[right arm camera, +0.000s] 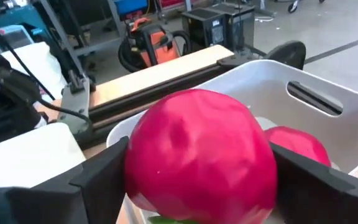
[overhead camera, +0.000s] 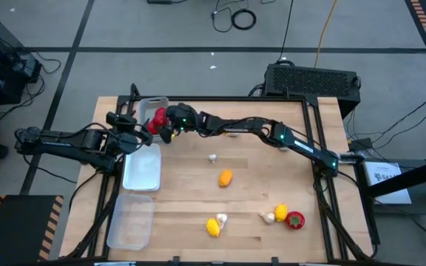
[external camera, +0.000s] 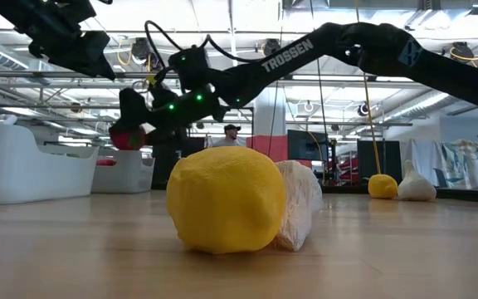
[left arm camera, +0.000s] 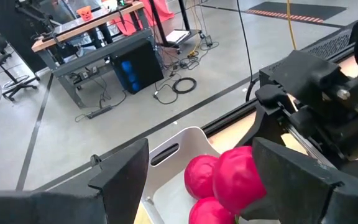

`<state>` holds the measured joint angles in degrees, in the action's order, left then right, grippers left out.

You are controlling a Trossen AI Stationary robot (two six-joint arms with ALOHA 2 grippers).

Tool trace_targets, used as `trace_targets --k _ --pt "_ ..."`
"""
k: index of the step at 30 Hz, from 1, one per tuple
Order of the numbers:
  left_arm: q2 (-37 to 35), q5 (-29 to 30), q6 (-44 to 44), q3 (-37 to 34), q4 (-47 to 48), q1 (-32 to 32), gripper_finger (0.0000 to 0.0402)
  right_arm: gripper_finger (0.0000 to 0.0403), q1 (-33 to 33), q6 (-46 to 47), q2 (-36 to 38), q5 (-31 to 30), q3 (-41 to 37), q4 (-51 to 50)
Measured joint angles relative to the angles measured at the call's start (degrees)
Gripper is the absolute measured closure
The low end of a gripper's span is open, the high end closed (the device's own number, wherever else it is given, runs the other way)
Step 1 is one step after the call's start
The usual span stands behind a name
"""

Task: Sort produce into baskets
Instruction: Put the tomato into the gray bin

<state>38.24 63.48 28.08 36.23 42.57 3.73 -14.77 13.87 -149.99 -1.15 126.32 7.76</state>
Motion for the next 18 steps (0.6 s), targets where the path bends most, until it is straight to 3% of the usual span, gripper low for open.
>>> trace_targets --k 7,18 --pt "0.0 0.0 0.0 0.0 0.0 0.0 0.0109 0.0038 -0.2 0.4 0.0 2.1 0.0 -0.2" --pt "0.0 0.0 0.0 0.0 0.4 0.0 0.0109 0.0035 -0.3 0.4 2.5 2.8 0.0 -3.8"
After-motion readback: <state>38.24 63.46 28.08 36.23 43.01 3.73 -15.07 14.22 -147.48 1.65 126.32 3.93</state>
